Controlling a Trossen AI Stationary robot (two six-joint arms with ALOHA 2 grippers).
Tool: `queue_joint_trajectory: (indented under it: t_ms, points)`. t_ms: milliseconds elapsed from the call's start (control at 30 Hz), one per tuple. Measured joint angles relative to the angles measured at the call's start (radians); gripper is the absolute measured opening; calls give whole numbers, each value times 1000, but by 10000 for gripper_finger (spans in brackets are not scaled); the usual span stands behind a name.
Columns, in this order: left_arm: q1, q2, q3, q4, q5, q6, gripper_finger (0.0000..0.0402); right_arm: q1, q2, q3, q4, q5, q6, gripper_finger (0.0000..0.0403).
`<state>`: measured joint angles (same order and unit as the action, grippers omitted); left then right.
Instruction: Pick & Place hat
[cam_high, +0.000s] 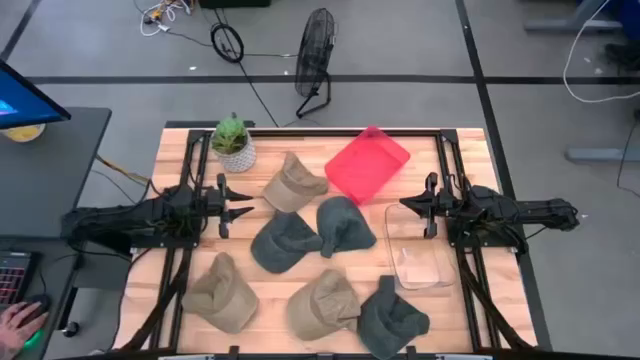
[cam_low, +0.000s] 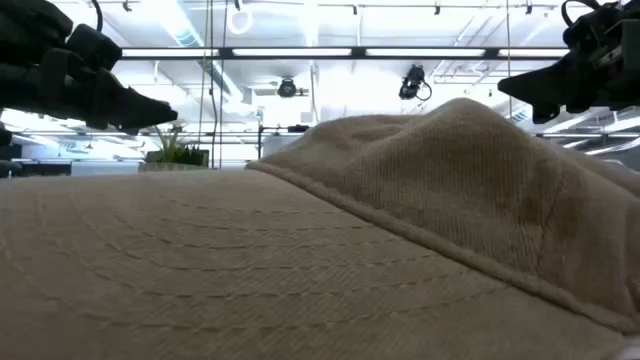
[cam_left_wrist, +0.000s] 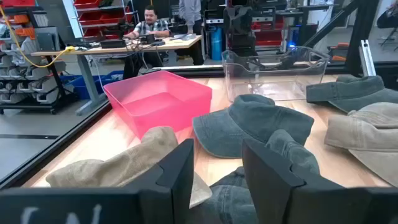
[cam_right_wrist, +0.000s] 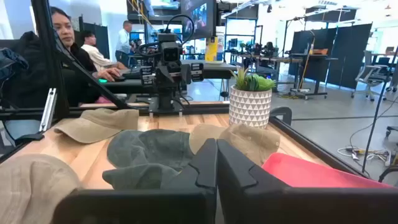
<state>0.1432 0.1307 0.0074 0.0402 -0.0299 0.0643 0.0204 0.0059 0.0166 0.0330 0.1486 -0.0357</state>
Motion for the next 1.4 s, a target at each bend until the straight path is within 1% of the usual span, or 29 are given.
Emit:
queue_joint_trajectory:
  t_ms: [500,867,933,1067,1100,1200,1333,1400]
  points:
    - [0,0,0,1,0,0,140,0,0,0,0,0,0,6]
    - [0,0,0,59,0,-2,140,0,0,0,0,0,0,6]
    - [0,0,0,75,0,-22,140,0,0,0,0,0,0,6]
    - [0,0,0,116,0,-111,140,0,0,0,7,0,1,6]
    - [0,0,0,137,0,-129,140,0,0,0,15,0,8,6]
    - [0,0,3,186,0,-163,140,0,0,0,22,0,96,6]
    - [0,8,53,178,-50,-180,140,0,0,-1,9,0,170,6]
    - [0,23,92,163,-63,-169,140,0,0,-1,10,0,181,6]
